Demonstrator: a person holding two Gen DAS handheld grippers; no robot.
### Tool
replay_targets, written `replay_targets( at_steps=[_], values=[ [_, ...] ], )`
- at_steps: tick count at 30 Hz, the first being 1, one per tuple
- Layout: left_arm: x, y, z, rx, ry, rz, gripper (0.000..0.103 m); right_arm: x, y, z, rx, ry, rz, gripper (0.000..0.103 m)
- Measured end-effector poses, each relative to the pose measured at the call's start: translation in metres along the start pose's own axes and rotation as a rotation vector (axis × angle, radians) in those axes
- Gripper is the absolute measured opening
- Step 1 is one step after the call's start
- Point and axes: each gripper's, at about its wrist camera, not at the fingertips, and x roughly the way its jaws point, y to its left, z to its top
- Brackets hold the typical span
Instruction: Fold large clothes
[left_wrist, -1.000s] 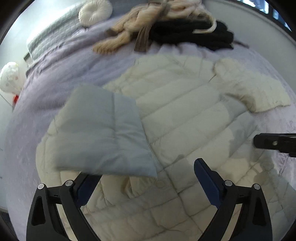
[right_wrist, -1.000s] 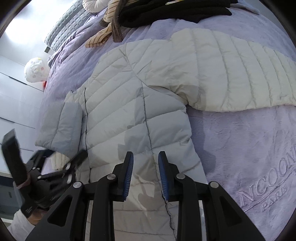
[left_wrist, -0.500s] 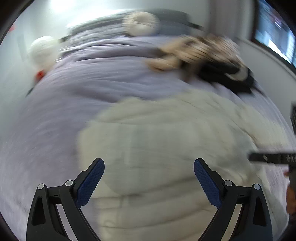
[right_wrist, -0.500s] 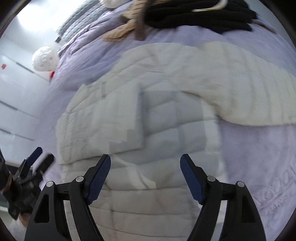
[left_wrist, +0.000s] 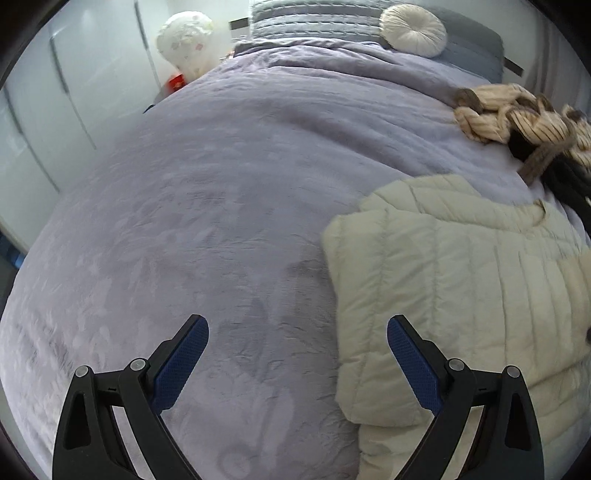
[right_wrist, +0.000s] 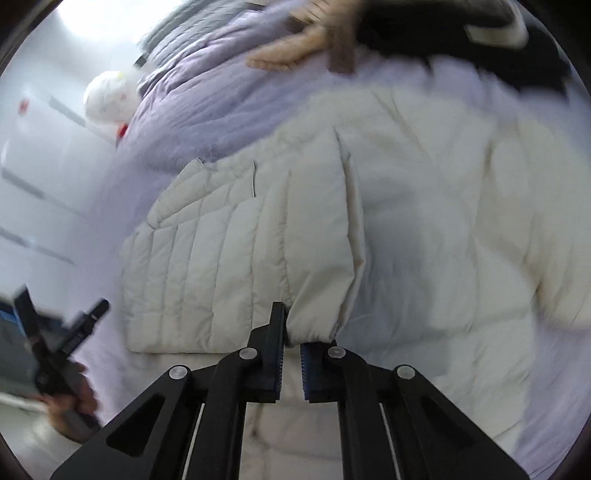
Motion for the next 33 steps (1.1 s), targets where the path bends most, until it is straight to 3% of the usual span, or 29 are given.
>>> replay_targets(
  at_steps=[3, 12, 17, 20, 23, 26, 29, 33],
  values=[
    [0.009, -0.016, -0.002, 0.04, 0.007, 0.004, 0.097, -0.002, -0.002, 0.009, -0.045, -0.02, -0.061, 0.008],
    [0.026, -0.033, -0.01, 0.057, 0.053, 0.002, 0.097, 0.015, -0.057, 0.005, 0.085, 0.028, -0.125, 0.007],
    [0.012, -0.014, 0.006, -0.021, -0.024, 0.032, 0.097, 0.01, -0.06, 0.005, 0.08, 0.057, -0.158, 0.008],
    [0.033, -0.001, 0.015, -0.065, 0.057, 0.036, 0.097, -0.003, -0.065, 0.003, 0.141, 0.057, -0.158, 0.009],
    [0.041, -0.006, 0.013, -0.051, 0.065, 0.045, 0.097, -0.035, -0.069, -0.002, 0.217, -0.061, -0.236, 0.009],
    [0.04, -0.015, 0.011, -0.017, 0.052, 0.05, 0.097, -0.057, -0.063, 0.001, 0.207, -0.174, -0.179, 0.009],
    [0.042, -0.018, 0.012, -0.006, 0.058, 0.056, 0.097, -0.038, -0.043, 0.013, 0.106, -0.126, -0.1, 0.009],
    [0.04, -0.017, 0.008, -0.012, 0.064, 0.067, 0.097, 0.011, -0.039, 0.012, 0.086, -0.011, -0.121, 0.009]
  ],
)
